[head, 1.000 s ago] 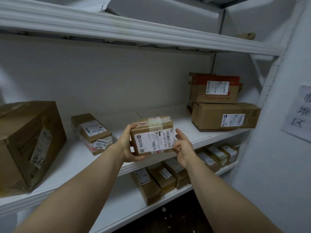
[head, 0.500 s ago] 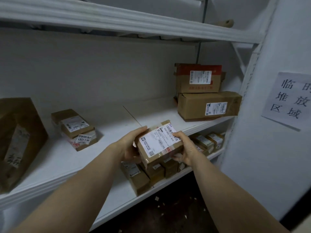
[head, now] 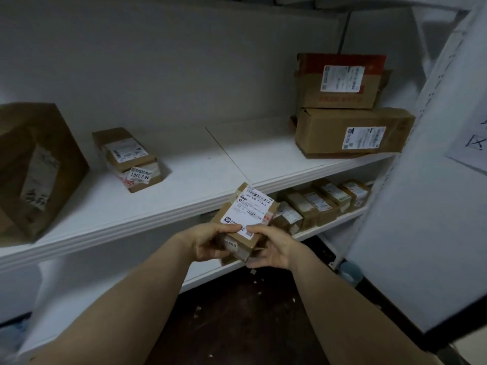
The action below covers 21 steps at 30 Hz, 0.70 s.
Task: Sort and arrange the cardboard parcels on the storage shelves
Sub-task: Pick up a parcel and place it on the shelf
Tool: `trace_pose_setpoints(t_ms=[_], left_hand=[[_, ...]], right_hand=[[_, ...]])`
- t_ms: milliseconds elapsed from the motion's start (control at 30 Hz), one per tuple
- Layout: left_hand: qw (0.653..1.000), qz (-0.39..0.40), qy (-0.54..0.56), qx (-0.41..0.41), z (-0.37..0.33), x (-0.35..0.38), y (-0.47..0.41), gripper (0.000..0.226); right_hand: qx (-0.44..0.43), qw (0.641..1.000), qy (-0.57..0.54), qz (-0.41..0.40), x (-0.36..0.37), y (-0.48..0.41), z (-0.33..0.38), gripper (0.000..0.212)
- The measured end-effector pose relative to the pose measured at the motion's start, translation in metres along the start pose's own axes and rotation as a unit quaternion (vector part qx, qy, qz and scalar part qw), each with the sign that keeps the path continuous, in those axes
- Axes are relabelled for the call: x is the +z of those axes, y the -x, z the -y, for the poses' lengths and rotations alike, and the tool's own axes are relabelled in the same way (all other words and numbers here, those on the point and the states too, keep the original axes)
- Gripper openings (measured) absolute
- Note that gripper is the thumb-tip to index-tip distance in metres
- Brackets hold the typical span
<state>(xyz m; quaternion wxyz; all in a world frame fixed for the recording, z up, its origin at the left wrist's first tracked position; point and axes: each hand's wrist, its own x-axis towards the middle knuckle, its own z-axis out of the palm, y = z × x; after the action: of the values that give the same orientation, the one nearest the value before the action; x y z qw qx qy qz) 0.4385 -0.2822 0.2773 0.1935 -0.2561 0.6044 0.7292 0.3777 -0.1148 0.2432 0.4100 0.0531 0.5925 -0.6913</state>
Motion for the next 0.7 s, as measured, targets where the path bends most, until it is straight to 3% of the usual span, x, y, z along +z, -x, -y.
trace_pose_setpoints(t_ms=[167, 300, 433, 600, 700], left_hand=[[0.994, -0.046, -0.038, -0.094, 0.027, -0.042, -0.001, 0.049], [0.994, -0.046, 0.005, -0.099, 0.047, -0.069, -0.014, 0.045], [0.991, -0.084, 0.032, -0.097, 0.061, -0.083, -0.024, 0.025], [0.980, -0.140, 0.068, -0.127, 0.076, -0.108, -0.045, 0.026], [0.971, -0.165, 0.069, -0.159, 0.082, -0.126, -0.063, 0.016]], right_hand=[[0.077, 0.995, 0.061, 0.001, 0.016, -0.020, -0.020, 0.051], [0.099, 0.988, 0.118, 0.000, 0.034, -0.040, -0.031, 0.041], [0.096, 0.984, 0.149, -0.023, 0.056, -0.067, -0.046, 0.029], [0.054, 0.971, 0.224, -0.059, 0.081, -0.103, -0.064, 0.035], [0.015, 0.956, 0.285, -0.076, 0.095, -0.128, -0.075, 0.035]])
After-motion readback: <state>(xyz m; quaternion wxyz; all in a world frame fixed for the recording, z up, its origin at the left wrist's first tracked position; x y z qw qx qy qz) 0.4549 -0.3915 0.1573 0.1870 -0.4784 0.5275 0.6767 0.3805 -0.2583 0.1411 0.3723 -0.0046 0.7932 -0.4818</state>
